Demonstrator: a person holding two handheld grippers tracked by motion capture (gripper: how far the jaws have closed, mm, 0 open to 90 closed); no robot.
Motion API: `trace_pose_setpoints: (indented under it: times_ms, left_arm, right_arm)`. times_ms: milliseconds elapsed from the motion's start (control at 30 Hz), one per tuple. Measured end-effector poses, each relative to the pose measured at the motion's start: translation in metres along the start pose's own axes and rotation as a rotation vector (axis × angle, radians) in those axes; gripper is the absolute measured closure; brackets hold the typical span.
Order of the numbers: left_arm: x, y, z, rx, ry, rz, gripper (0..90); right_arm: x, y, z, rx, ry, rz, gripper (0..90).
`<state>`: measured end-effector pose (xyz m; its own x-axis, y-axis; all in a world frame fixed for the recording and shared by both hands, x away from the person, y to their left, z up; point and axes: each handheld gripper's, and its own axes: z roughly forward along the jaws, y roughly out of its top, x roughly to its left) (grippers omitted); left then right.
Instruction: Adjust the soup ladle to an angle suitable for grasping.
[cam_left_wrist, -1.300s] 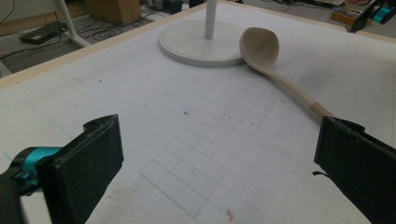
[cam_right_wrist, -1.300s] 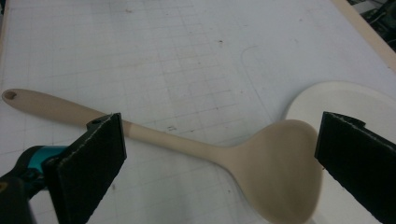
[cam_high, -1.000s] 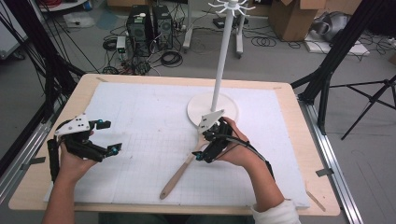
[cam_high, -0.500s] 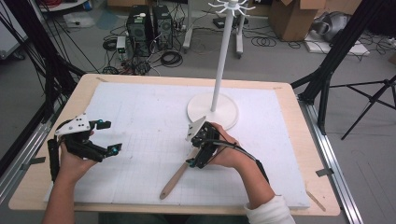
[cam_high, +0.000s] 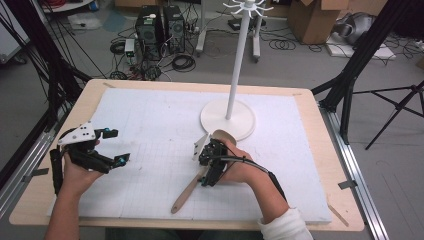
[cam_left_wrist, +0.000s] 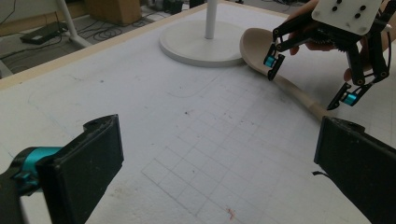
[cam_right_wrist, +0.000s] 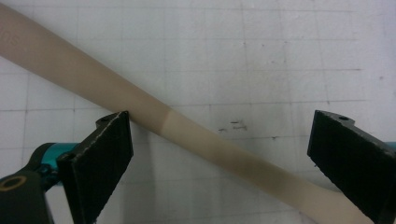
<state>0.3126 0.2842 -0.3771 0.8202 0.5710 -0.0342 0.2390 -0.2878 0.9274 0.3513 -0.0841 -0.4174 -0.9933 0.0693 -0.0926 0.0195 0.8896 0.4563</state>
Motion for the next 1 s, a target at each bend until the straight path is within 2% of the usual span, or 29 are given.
trace_pose_setpoints:
  times_ms: [200, 367, 400, 567, 733, 800, 833, 1000]
  left_arm:
    - [-0.0004, -0.0001, 0.0010, 0.001, 0.000, -0.003, 1.6]
    - [-0.0005, -0.0001, 0.0013, 0.003, 0.000, 0.000, 1.7]
    - [-0.0005, 0.0000, 0.0013, 0.004, -0.001, 0.002, 1.7]
    - [-0.0004, -0.0001, 0.0011, 0.003, -0.001, 0.001, 1.7]
    - [-0.0005, 0.0001, 0.0011, 0.004, 0.000, 0.003, 1.7]
    - [-0.0006, 0.0002, 0.0010, 0.004, -0.001, 0.004, 1.7]
    - [-0.0006, 0.0002, 0.0010, 0.004, -0.001, 0.003, 1.6]
    - [-0.0007, 0.0001, 0.0009, 0.003, -0.001, 0.003, 1.7]
  right_arm:
    - [0.0009, 0.0003, -0.0024, 0.003, 0.030, -0.010, 14.2]
    - [0.0005, -0.0007, -0.0008, 0.019, 0.047, -0.022, 16.3]
    - [0.0010, -0.0019, 0.0023, 0.050, 0.044, -0.034, 17.0]
    - [0.0018, -0.0013, 0.0014, 0.052, 0.051, -0.020, 21.6]
    - [0.0024, 0.0014, 0.0003, 0.057, 0.046, -0.049, 25.9]
    - [0.0047, 0.0022, -0.0008, 0.071, 0.046, -0.033, 28.6]
    - [0.0036, 0.0027, -0.0003, 0.060, 0.050, -0.054, 30.8]
    - [0.0049, 0.0052, -0.0023, 0.067, 0.046, -0.066, 43.3]
